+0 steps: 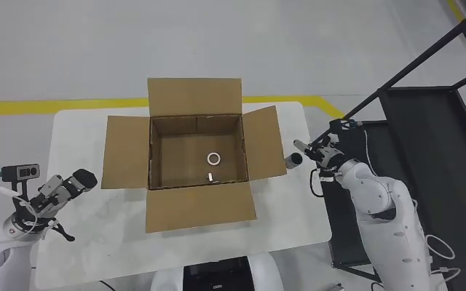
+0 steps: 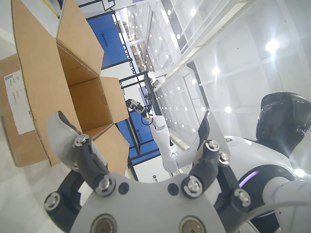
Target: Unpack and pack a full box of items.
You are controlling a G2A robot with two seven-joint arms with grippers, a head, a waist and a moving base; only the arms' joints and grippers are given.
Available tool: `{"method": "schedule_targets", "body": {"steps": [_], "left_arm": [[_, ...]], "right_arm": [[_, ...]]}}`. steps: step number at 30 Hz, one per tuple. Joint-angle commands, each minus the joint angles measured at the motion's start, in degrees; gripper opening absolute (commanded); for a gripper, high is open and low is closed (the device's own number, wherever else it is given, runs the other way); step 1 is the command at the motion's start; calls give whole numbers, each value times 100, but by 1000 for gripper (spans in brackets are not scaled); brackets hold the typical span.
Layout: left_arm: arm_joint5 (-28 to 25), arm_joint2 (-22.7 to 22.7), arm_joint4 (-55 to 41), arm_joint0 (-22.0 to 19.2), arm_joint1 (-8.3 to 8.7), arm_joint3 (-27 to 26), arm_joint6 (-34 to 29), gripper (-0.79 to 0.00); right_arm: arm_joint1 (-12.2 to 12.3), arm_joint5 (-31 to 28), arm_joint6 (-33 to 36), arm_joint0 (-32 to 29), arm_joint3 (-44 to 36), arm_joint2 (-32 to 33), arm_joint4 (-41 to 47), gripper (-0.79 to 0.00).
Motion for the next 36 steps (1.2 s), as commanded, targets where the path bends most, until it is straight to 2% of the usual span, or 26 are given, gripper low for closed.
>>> {"method": "schedule_targets", "body": {"steps": [1, 10, 17, 30, 31, 32, 33, 34, 35, 36], "left_arm": [[0, 0, 0, 0, 0, 0, 0, 0], [0, 0, 0, 0, 0, 0, 0, 0], [0, 0, 0, 0, 0, 0, 0, 0], [0, 0, 0, 0, 0, 0, 0, 0], [0, 0, 0, 0, 0, 0, 0, 0], [0, 0, 0, 0, 0, 0, 0, 0], [0, 0, 0, 0, 0, 0, 0, 0], [0, 0, 0, 0, 0, 0, 0, 0], [0, 0, 0, 0, 0, 0, 0, 0], [0, 0, 0, 0, 0, 0, 0, 0]], "right_arm": [[-9, 203, 23, 177, 271, -216, -195, 0], [-65, 832, 158, 921, 1315, -1021, -785, 0], [-98, 1119, 338, 1296, 1948, -1299, -866, 0], [-136, 1143, 472, 1576, 2632, -1576, -786, -6], [-140, 1153, 459, 1609, 2680, -1602, -790, -68], [-146, 1158, 450, 1647, 2726, -1628, -785, -163], [-150, 1171, 438, 1681, 2771, -1652, -794, -434], [-154, 1183, 428, 1712, 2804, -1676, -799, -548], [-159, 1192, 419, 1739, 2833, -1698, -797, -720], [-162, 1197, 412, 1764, 2862, -1719, -806, -785]]}}
